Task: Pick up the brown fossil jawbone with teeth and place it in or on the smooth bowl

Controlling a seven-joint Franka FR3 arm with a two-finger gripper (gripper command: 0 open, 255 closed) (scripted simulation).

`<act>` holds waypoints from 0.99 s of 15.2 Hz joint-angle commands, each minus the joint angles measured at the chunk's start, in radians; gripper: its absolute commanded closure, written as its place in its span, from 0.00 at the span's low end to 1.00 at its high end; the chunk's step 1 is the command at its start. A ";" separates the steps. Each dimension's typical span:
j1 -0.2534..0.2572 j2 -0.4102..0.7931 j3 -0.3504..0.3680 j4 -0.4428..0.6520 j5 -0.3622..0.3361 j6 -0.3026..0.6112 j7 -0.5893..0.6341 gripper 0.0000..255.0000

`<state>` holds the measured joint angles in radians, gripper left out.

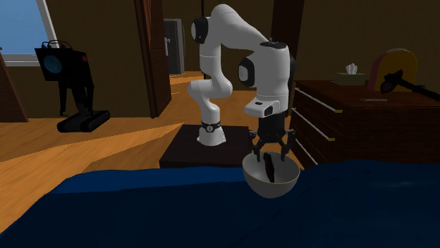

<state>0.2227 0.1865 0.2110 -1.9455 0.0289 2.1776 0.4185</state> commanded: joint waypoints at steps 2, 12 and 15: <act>0.000 0.000 0.000 0.000 0.000 0.000 0.000 0.00; -0.007 -0.052 -0.001 0.064 0.011 -0.115 -0.007 0.00; -0.007 -0.052 -0.001 0.064 0.011 -0.115 -0.007 0.00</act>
<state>0.2162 0.1345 0.2102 -1.8818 0.0396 2.0627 0.4113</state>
